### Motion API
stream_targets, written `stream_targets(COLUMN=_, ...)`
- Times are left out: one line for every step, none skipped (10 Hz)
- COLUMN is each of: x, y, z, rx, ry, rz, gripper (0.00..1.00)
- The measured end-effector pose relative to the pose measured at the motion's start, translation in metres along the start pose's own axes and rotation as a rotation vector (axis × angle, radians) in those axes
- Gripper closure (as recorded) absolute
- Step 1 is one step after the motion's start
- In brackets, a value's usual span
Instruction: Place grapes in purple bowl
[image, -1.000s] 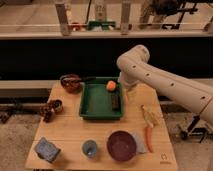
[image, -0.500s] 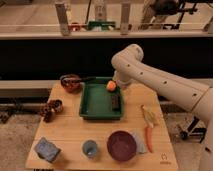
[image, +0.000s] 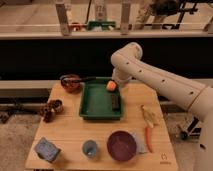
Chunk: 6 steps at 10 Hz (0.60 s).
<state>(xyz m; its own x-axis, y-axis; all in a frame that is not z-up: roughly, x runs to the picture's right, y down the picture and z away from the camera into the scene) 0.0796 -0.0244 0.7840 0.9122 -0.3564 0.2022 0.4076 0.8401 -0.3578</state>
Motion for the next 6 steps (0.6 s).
stream_targets(x=-0.003, y=-0.005, z=0.001, rx=0.007, ry=-0.004, rz=-0.001, gripper=0.21)
stream_targets(x=-0.002, y=-0.006, z=0.002, rx=0.010, ry=-0.006, rz=-0.002, gripper=0.20)
stream_targets(x=0.001, y=-0.008, z=0.003, rx=0.015, ry=-0.009, rz=0.001, gripper=0.20)
stream_targets(x=-0.002, y=-0.014, z=0.004, rx=0.019, ry=-0.013, rz=-0.003, gripper=0.20)
stream_targets(x=-0.011, y=-0.020, z=0.005, rx=0.025, ry=-0.020, rz=-0.008, gripper=0.20)
stream_targets(x=-0.021, y=-0.025, z=0.010, rx=0.029, ry=-0.022, rz=-0.015, gripper=0.20)
